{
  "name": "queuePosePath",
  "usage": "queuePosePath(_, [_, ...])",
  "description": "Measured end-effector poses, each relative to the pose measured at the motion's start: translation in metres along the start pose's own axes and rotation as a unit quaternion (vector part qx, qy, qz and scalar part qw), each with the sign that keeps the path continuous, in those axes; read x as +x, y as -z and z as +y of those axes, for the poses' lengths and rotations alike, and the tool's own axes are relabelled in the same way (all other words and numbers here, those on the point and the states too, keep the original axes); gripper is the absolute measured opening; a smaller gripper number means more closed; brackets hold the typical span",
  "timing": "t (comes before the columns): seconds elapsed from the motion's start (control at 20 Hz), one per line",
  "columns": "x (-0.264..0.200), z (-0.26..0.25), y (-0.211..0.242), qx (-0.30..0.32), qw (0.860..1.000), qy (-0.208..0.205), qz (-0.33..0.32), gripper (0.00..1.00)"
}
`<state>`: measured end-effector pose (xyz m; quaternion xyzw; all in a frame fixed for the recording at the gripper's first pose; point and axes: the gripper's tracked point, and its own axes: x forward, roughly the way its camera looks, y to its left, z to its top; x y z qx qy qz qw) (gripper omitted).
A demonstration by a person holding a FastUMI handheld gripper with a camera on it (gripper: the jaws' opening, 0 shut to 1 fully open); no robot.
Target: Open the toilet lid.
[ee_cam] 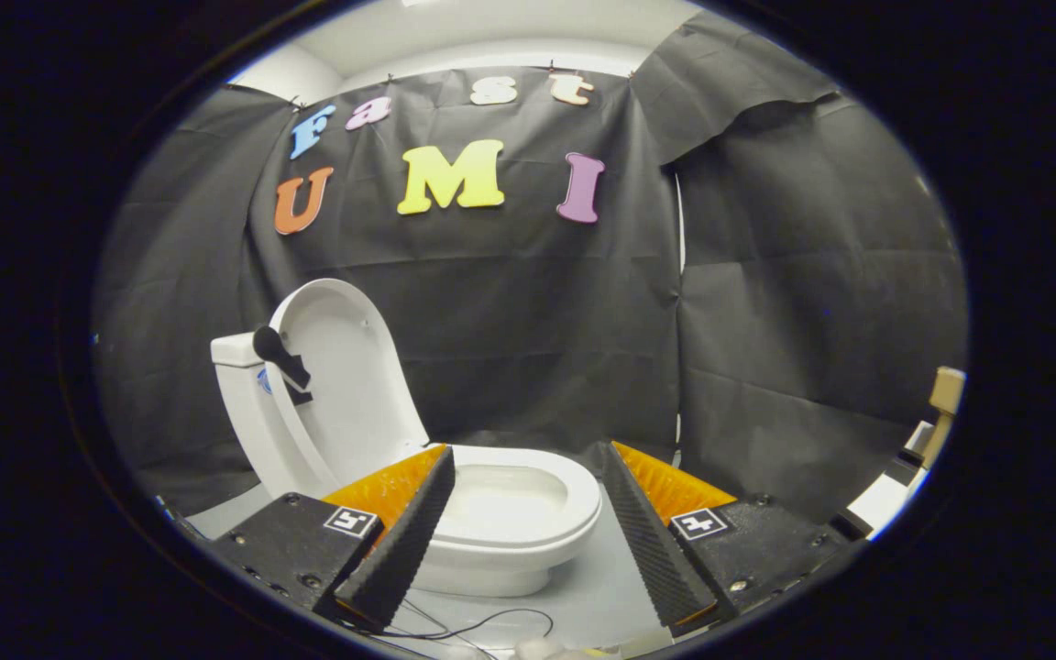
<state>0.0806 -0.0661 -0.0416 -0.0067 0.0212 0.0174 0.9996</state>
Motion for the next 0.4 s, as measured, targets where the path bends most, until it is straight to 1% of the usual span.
queuePosePath(0.4, [0.0014, 0.0038, 0.0009, -0.003, 1.0, -0.003, 0.004, 1.0])
